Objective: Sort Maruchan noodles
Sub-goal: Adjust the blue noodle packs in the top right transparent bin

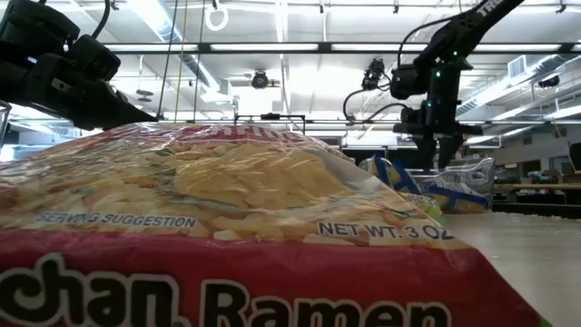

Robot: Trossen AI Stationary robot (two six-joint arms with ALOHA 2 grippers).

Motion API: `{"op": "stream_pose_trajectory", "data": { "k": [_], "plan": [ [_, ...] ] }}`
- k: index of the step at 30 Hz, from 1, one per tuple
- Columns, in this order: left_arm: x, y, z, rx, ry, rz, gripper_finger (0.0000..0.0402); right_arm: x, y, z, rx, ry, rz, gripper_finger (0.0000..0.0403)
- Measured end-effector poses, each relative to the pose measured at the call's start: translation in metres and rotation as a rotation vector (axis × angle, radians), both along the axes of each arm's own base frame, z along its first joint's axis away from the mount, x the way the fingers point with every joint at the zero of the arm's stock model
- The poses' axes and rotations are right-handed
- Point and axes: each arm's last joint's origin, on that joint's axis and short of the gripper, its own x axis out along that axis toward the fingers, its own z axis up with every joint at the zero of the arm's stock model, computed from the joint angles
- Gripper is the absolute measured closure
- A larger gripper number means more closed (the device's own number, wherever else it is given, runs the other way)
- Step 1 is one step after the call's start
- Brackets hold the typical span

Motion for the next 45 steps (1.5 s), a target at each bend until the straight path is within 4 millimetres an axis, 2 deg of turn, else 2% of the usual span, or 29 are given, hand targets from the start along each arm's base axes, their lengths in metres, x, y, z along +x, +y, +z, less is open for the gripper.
{"op": "stream_pose_trajectory", "data": {
  "k": [6, 10, 12, 16, 18, 28, 34, 39, 45],
  "plan": [
    [0.0, 0.0, 0.0, 0.0, 0.0, 0.0, 0.0374, 0.003, -0.004, -0.021, 0.007, 0.005, -0.027, 0.023],
    [0.0, 0.0, 0.0, 0.0, 0.0, 0.0, 0.0374, 0.002, -0.009, -0.031, 0.027, 0.026, -0.074, 0.0249],
    [0.0, 0.0, 0.0, 0.0, 0.0, 0.0, 0.0374, 0.0, -0.011, -0.033, 0.037, 0.031, -0.094, 0.0274],
    [0.0, 0.0, 0.0, 0.0, 0.0, 0.0, 0.0374, -0.004, -0.013, -0.031, 0.062, -0.01, -0.102, 0.0363],
    [0.0, 0.0, 0.0, 0.0, 0.0, 0.0, 0.0374, -0.006, -0.013, -0.027, 0.067, -0.05, -0.081, 0.0391],
    [0.0, 0.0, 0.0, 0.0, 0.0, 0.0, 0.0374, -0.031, -0.018, 0.006, 0.033, -0.412, 0.005, 0.0398],
    [0.0, 0.0, 0.0, 0.0, 0.0, 0.0, 0.0374, -0.044, -0.014, -0.011, 0.043, -0.675, 0.027, 0.04],
    [0.0, 0.0, 0.0, 0.0, 0.0, 0.0, 0.0374, -0.05, -0.005, -0.029, 0.05, -0.682, -0.019, 0.0388],
    [0.0, 0.0, 0.0, 0.0, 0.0, 0.0, 0.0374, -0.052, -0.001, -0.036, 0.048, -0.645, -0.048, 0.0333]
  ]
}}
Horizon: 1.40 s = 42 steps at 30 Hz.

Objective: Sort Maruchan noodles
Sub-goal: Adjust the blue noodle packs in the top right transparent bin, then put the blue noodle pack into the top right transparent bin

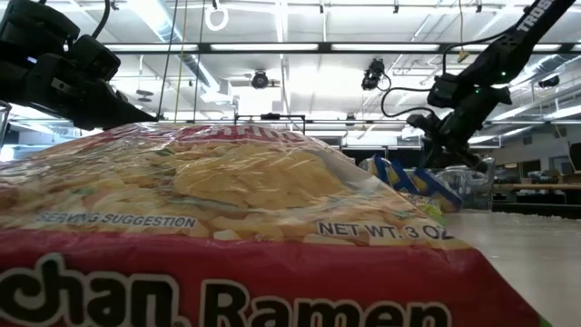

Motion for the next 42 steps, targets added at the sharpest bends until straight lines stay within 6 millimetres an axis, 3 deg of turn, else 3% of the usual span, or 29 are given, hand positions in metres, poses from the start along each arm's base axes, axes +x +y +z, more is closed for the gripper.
{"op": "stream_pose_trajectory", "data": {
  "k": [6, 12, 16, 25, 33, 39, 42],
  "plan": [
    [0.0, 0.0, 0.0, 0.0, 0.0, 0.0, 0.0374, 0.002, -0.004, 0.024, -0.067, 0.017, -0.017, 0.0277],
    [0.0, 0.0, 0.0, 0.0, 0.0, 0.0, 0.0374, 0.001, 0.015, 0.066, -0.182, 0.215, -0.018, 0.027],
    [0.0, 0.0, 0.0, 0.0, 0.0, 0.0, 0.0374, 0.005, 0.046, 0.092, -0.228, 0.197, 0.043, 0.027],
    [0.0, 0.0, 0.001, 0.003, -0.014, 0.006, 0.0374, 0.013, 0.144, 0.135, -0.255, -0.13, 0.146, 0.0272],
    [0.001, 0.001, 0.007, -0.027, -0.075, 0.019, 0.0374, 0.03, 0.196, 0.146, -0.202, -0.3, 0.27, 0.0273],
    [0.003, 0.0, 0.029, -0.396, -0.268, 0.028, 0.0374, 0.053, 0.209, 0.142, -0.206, -0.317, 0.356, 0.0273],
    [0.003, -0.003, 0.053, -0.425, -0.317, -0.011, 0.0374, 0.061, 0.211, 0.139, -0.217, -0.307, 0.392, 0.0273]
  ]
}}
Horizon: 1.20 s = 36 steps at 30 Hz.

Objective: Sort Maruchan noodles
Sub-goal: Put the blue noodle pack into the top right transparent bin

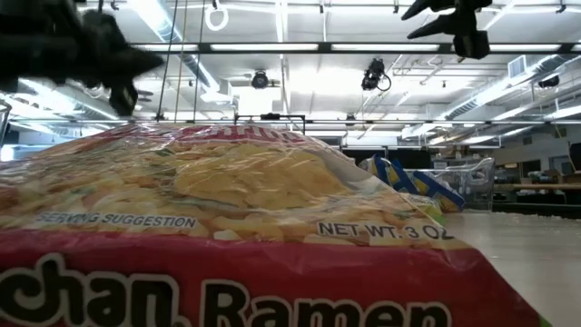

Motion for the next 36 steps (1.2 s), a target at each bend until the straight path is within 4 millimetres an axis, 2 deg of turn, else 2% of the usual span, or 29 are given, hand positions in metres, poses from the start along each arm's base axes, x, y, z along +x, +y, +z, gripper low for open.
{"op": "stream_pose_trajectory", "data": {
  "k": [3, 6, 9, 14, 17, 22, 25, 28, 34, 36],
  "plan": [
    [0.003, -0.001, 0.03, 0.034, -0.017, 0.028, 0.0374, 0.006, 0.0, -0.004, -0.022, 0.023, 0.012, 0.0273],
    [0.009, 0.001, 0.056, 0.042, 0.089, 0.141, 0.0375, 0.009, 0.0, -0.006, -0.065, 0.042, 0.034, 0.0273],
    [0.016, 0.004, 0.065, 0.053, 0.297, 0.22, 0.0375, 0.01, -0.001, -0.006, -0.128, 0.045, 0.065, 0.0273],
    [0.026, 0.007, 0.078, 0.035, 0.664, 0.233, 0.0375, 0.006, -0.002, 0.002, -0.247, 0.001, 0.09, 0.0273],
    [0.032, 0.01, 0.078, 0.038, 0.872, 0.242, 0.0375, 0.002, -0.005, 0.006, -0.284, -0.017, 0.057, 0.0273],
    [0.042, 0.016, 0.074, -0.015, 1.092, 0.195, 0.0375, -0.003, -0.009, 0.009, -0.345, -0.022, 0.043, 0.0272],
    [0.046, 0.02, 0.075, -0.029, 1.181, 0.177, 0.0374, -0.006, -0.009, 0.011, -0.37, -0.029, 0.052, 0.0269],
    [0.049, 0.026, 0.076, 0.046, 1.278, 0.141, 0.0374, -0.007, -0.009, 0.012, -0.385, -0.031, 0.067, 0.026],
    [0.069, 0.038, 0.058, 0.164, 1.428, 0.112, 0.0373, -0.008, -0.008, 0.013, -0.422, -0.037, 0.113, 0.0221],
    [0.076, 0.039, 0.051, 0.144, 1.454, 0.115, 0.0366, -0.008, -0.008, 0.013, -0.453, -0.034, 0.127, 0.0206]
  ]
}}
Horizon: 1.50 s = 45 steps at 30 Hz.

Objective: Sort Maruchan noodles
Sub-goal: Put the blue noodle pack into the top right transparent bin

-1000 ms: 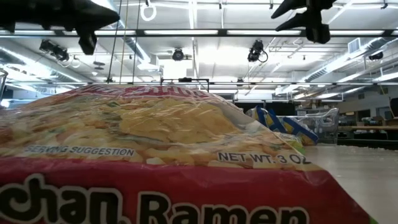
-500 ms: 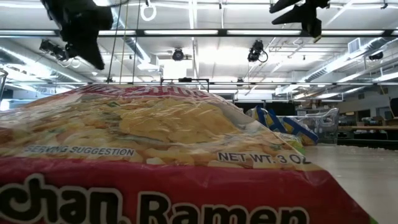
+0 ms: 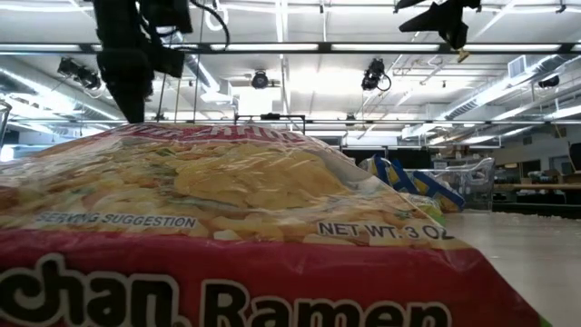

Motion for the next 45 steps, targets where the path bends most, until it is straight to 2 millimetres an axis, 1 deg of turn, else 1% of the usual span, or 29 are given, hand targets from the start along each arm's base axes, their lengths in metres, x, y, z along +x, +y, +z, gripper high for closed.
{"op": "stream_pose_trajectory", "data": {
  "k": [2, 5, 9, 13, 15, 18, 23, 26, 28, 32, 34, 37, 40, 42, 45],
  "plan": [
    [0.007, 0.0, -0.008, -0.023, 0.031, 0.014, 0.0351, 0.0, 0.0, 0.0, -0.023, 0.004, 0.01, 0.0195],
    [0.015, -0.001, -0.019, -0.032, 0.084, 0.0, 0.0315, -0.001, 0.001, 0.001, -0.037, 0.005, 0.019, 0.0185],
    [0.024, 0.0, -0.029, -0.013, 0.14, -0.078, 0.0249, -0.005, 0.0, 0.0, -0.046, 0.017, 0.001, 0.0184],
    [0.029, 0.005, -0.041, -0.023, 0.207, -0.095, 0.0188, -0.011, -0.001, 0.002, -0.071, 0.011, -0.045, 0.0185],
    [0.032, 0.008, -0.049, -0.034, 0.253, -0.103, 0.0166, -0.014, -0.002, 0.004, -0.081, 0.001, -0.048, 0.0185],
    [0.037, 0.01, -0.062, -0.049, 0.308, -0.104, 0.0144, -0.018, -0.002, 0.006, -0.083, -0.009, -0.05, 0.0185],
    [0.044, 0.012, -0.079, -0.022, 0.381, -0.083, 0.0137, -0.02, -0.002, 0.003, -0.089, 0.023, -0.067, 0.0185],
    [0.043, 0.013, -0.085, -0.016, 0.44, -0.074, 0.0137, -0.02, -0.002, 0.0, -0.082, 0.054, -0.074, 0.0185],
    [0.038, 0.014, -0.084, -0.023, 0.49, -0.063, 0.0137, -0.021, -0.002, -0.001, -0.066, 0.063, -0.076, 0.0185],
    [0.027, 0.012, -0.083, -0.015, 0.587, 0.02, 0.0137, -0.022, -0.002, -0.004, -0.058, 0.091, -0.067, 0.0185],
    [0.018, 0.012, -0.09, -0.012, 0.623, 0.071, 0.0137, -0.022, -0.002, -0.004, -0.057, 0.093, -0.065, 0.0185],
    [0.0, 0.01, -0.107, -0.022, 0.677, 0.147, 0.0137, -0.022, -0.002, -0.004, -0.054, 0.093, -0.059, 0.0185],
    [-0.013, 0.007, -0.119, 0.048, 0.711, 0.187, 0.0137, -0.022, -0.002, -0.004, -0.053, 0.095, -0.057, 0.0186],
    [-0.014, 0.007, -0.12, 0.064, 0.712, 0.193, 0.0137, -0.022, -0.002, -0.004, -0.058, 0.097, -0.055, 0.0186],
    [-0.003, 0.008, -0.119, 0.082, 0.633, 0.173, 0.0139, -0.022, -0.002, -0.004, -0.065, 0.1, -0.052, 0.0186]
  ]
}}
